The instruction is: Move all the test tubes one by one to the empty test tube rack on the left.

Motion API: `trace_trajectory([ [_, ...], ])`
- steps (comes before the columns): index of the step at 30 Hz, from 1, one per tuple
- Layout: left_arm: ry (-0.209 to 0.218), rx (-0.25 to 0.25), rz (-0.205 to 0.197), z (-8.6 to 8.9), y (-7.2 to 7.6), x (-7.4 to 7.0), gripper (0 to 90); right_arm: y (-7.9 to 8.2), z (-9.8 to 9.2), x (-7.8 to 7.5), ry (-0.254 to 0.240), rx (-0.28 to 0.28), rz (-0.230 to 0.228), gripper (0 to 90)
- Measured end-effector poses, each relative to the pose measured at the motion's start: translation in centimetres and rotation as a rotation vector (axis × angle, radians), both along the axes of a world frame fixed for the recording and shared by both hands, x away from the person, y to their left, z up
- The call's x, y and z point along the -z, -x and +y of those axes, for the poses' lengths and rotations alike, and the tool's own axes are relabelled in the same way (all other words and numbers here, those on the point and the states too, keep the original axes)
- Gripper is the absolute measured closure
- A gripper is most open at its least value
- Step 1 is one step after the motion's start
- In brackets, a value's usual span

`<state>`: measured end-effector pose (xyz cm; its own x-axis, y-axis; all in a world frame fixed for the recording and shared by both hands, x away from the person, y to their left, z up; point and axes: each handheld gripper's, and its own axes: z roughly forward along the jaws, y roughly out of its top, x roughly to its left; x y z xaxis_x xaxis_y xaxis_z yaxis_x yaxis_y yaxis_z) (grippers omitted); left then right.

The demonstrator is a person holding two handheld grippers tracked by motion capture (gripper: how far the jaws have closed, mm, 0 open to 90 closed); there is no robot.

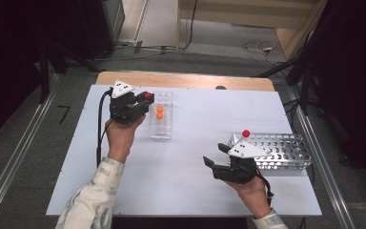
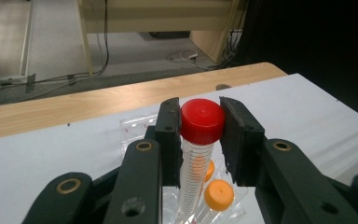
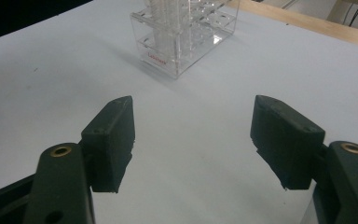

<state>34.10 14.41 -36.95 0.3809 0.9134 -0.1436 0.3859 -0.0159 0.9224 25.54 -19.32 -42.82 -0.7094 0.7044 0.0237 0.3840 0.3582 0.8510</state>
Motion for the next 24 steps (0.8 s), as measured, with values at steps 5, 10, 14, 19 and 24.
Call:
trace_trajectory([
  [5,-0.012,-0.016,-0.001,-0.3,-0.6,0.4,70.5,0.0,-0.1,0.1,-0.002,-0.002,0.003,26.5],
  [10,-0.016,-0.028,0.006,-0.5,-1.2,0.8,70.4,0.1,-0.1,0.0,-0.004,-0.005,-0.001,26.5],
  [14,-0.035,-0.036,0.012,-0.6,-1.4,1.1,70.4,0.2,-0.2,-0.1,-0.006,-0.004,-0.002,26.5],
  [19,-0.045,-0.044,0.014,-0.7,-1.6,1.4,70.4,0.2,-0.2,-0.1,-0.007,-0.005,-0.004,26.5],
  [24,-0.043,-0.055,0.019,-0.5,-1.6,2.2,70.4,0.2,-0.2,-0.1,-0.006,-0.004,-0.005,26.6],
])
